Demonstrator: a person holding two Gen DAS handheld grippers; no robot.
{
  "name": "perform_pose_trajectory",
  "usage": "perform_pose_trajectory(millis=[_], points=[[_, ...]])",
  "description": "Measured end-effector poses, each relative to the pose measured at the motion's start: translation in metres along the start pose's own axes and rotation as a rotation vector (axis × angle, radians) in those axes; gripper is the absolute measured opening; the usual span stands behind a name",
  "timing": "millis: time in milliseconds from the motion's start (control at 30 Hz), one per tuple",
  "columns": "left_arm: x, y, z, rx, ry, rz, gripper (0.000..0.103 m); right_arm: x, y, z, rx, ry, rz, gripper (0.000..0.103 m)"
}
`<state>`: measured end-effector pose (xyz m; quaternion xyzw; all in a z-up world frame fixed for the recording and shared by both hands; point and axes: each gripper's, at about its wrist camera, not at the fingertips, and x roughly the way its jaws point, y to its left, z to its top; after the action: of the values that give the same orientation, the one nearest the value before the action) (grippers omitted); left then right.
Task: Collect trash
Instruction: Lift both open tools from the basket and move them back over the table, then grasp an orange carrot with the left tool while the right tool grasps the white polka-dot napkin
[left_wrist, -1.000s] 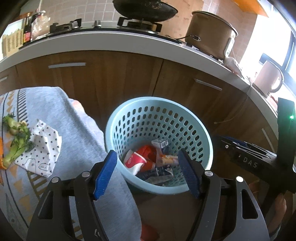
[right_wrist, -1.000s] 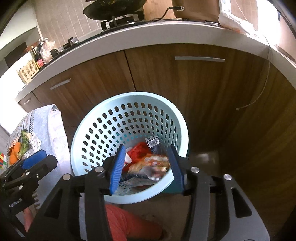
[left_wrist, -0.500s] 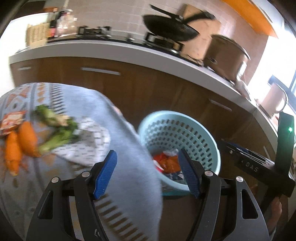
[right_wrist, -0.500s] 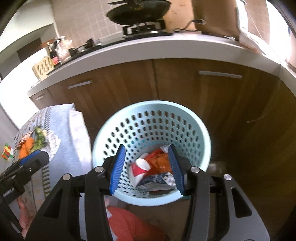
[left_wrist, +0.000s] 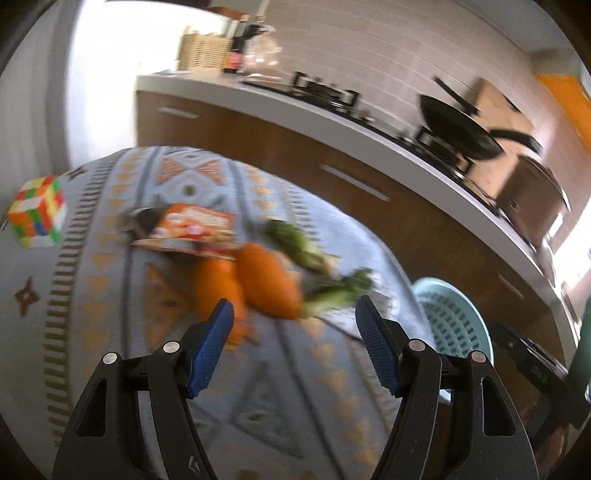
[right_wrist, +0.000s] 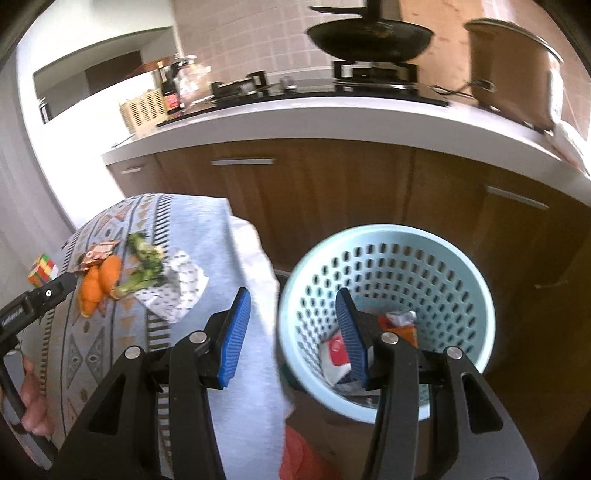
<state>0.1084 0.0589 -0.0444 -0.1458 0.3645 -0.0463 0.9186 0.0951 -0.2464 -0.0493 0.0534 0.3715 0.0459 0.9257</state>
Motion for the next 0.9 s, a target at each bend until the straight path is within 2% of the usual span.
perform_pose_trajectory(millis=[200,533,567,667,733,900], points=[[0.013,0.033,0.009,-0.048,0.047,0.023,0.065,0.008,0.035,0.004,-0.063,0.006,0.034,0.044],[0.050,0.038,0.005,-0.035,0.099,0.058,0.065,0.025,0.075,0.011,-0.153,0.018,0.088,0.044],[0.052,0.038,0.005,-0.038,0.100,0.062,0.063,0.028,0.077,0.011,-0.157,0.022,0.096,0.044],[0.058,0.042,0.004,-0.049,0.112,0.066,0.050,0.040,0.082,0.012,-0.166,0.031,0.111,0.047],[0.058,0.044,0.003,-0.040,0.103,0.082,0.038,0.047,0.084,0.011,-0.171,0.035,0.112,0.051],[0.052,0.049,-0.001,-0.052,0.098,0.060,0.026,0.071,0.086,0.008,-0.175,0.056,0.124,0.053]])
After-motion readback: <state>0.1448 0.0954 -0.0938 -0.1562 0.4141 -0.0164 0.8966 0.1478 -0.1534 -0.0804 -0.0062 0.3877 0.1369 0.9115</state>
